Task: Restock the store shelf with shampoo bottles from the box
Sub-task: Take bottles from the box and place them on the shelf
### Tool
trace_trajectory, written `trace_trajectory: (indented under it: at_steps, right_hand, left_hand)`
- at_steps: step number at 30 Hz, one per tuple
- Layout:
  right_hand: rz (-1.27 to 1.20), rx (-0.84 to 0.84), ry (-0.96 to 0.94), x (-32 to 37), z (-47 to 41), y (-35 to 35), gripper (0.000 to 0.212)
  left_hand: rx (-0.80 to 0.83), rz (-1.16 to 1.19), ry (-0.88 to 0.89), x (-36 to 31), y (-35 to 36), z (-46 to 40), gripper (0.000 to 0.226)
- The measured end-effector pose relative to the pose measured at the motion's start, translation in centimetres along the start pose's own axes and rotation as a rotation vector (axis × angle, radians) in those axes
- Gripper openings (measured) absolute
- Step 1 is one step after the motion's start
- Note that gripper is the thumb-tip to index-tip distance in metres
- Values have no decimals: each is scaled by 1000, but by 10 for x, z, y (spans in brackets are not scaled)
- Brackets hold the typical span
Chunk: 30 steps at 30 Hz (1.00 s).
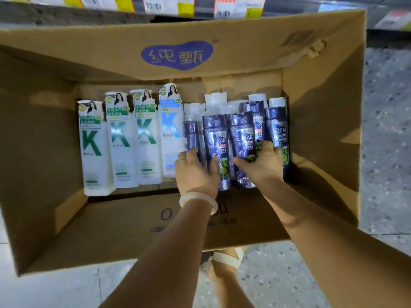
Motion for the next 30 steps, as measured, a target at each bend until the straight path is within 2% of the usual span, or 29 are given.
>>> trace_trajectory:
  at_steps: [2, 4, 7, 9, 12, 16, 18, 21, 26, 30]
  right_hand:
    - [-32, 6, -13, 3, -1, 2, 78]
    - [-36, 13, -15, 5, -4, 3, 75]
    - [-3, 30, -24, 6, -10, 5, 77]
    - [11, 43, -34, 6, -13, 3, 78]
    - [-54, 74, -6, 3, -16, 1, 77]
    - [-357, 113, 7, 0, -6, -12, 62]
    - [-457, 149, -34, 6, 5, -27, 61]
    - [-493, 136, -146, 27, 34, -68, 61]
    - [-627, -124, -292, 63, 104, -191, 51]
    - [-782, -239, -348, 89, 165, -304, 45]
  left_hand:
    - [115, -91, -9, -8, 22, 6, 58]
    - [206, -167, -99, -10, 41, 8, 65]
    - [265, -179, -230, -10, 51, 0, 67]
    - [281, -184, -247, -10, 53, -4, 71]
    - [190, 51, -274, -7, 44, 1, 64]
    - [164, 366, -346, -9, 23, 13, 50]
    - [153, 429, -294, -25, 1, 15, 47]
    - [128, 415, -124, -68, -42, 23, 40]
    - [61, 454, 81, -162, -135, 53, 44]
    - [22, 525, 259, -250, -217, 97, 45]
Point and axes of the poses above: each hand's wrist, its own z-axis away from the middle knuckle, its own y-axis out of the palm, x = y × z, the point moved 8 cm from there along -z, towards the middle knuckle
